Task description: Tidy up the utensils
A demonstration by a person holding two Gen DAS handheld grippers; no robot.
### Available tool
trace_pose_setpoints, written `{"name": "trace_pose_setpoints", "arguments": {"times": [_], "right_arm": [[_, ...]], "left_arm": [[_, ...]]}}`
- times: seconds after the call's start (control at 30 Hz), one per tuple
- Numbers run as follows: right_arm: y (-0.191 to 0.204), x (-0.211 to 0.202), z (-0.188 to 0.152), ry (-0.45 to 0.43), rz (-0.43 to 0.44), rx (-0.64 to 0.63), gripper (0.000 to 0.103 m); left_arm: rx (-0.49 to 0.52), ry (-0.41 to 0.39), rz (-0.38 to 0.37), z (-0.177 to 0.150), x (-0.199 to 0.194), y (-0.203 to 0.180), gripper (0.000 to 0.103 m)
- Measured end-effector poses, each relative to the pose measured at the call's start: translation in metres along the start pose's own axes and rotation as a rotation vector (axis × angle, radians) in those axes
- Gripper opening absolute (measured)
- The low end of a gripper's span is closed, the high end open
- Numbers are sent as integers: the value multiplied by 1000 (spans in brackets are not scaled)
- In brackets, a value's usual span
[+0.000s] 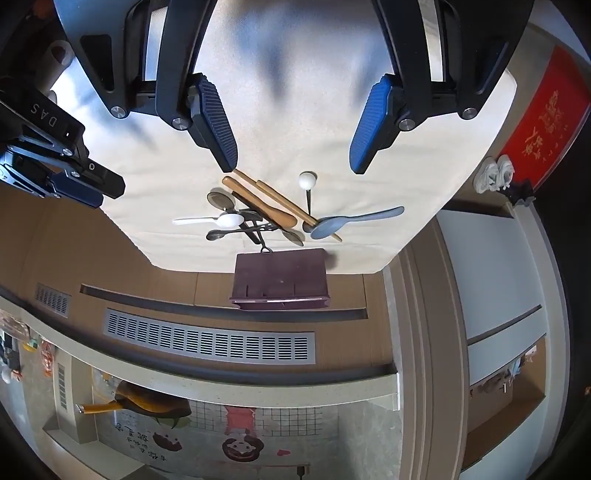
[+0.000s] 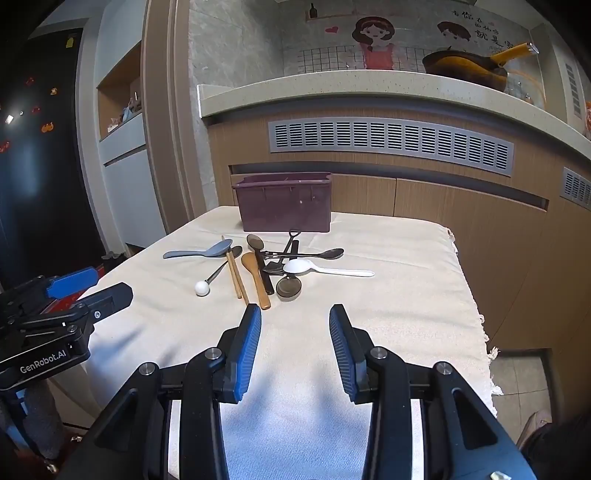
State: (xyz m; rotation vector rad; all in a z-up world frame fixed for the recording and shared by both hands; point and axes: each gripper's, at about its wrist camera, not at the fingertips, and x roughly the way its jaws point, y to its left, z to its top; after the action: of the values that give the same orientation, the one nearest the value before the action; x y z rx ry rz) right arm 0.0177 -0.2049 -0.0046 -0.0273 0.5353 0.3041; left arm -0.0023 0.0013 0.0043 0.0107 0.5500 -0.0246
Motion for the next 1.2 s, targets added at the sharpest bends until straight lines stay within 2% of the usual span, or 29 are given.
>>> {"name": "trace_pose_setpoints", "arguments": {"times": [1.2], "right_arm": [[-1,2,-3,13,4,6,37]], "left_arm": [[-4,14,-4,-6,4,-1,63]]}}
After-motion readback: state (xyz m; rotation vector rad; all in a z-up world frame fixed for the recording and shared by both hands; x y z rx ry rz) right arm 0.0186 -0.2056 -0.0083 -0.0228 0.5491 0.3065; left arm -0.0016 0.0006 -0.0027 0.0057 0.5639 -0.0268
